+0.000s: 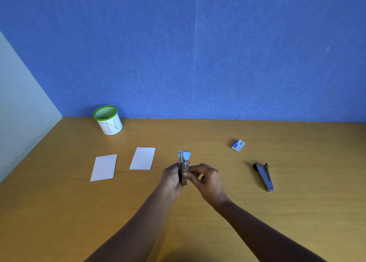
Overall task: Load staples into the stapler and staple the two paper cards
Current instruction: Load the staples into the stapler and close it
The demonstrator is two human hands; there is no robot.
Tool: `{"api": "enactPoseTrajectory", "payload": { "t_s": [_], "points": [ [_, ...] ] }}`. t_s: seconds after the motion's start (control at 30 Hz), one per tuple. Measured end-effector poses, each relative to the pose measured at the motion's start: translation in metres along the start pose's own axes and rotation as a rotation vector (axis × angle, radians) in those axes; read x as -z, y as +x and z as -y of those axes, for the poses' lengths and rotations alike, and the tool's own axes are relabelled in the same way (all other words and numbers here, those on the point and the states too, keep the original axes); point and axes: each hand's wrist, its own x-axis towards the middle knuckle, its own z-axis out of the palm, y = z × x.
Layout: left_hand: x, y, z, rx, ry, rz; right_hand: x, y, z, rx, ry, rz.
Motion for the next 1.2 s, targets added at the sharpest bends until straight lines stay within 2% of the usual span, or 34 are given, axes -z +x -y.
{"api": "enactPoseTrajectory", "payload": {
  "t_s": [0.17,0.5,0.7,0.87,1.03,1.2],
  "points": [
    [0.0,-0.002,0.0,-0.018,0.005,0.01,-0.002,0.0,0.006,-0.116,0.134,-0.003],
    [-0.003,-0.012,-0.003,-0.012,0.01,0.077,-0.011,0.0,0.013,-0.305,0.211,0.091],
    [-0.001,-0.01,-0.001,-0.023,0.012,0.114,-0.011,0.002,0.013,-0.315,0.208,0.16],
    [0.0,-0.011,0.002,-0.048,0.109,0.105,-0.01,0.002,0.019,-0.365,0.343,0.256],
    [0.0,-0.006,0.008,-0.031,0.004,0.2,-0.012,0.002,0.017,-0.346,0.32,0.221],
    [-0.001,-0.008,0.008,-0.103,0.067,0.24,-0.013,0.006,0.015,-0.34,0.347,0.196]
  ]
}}
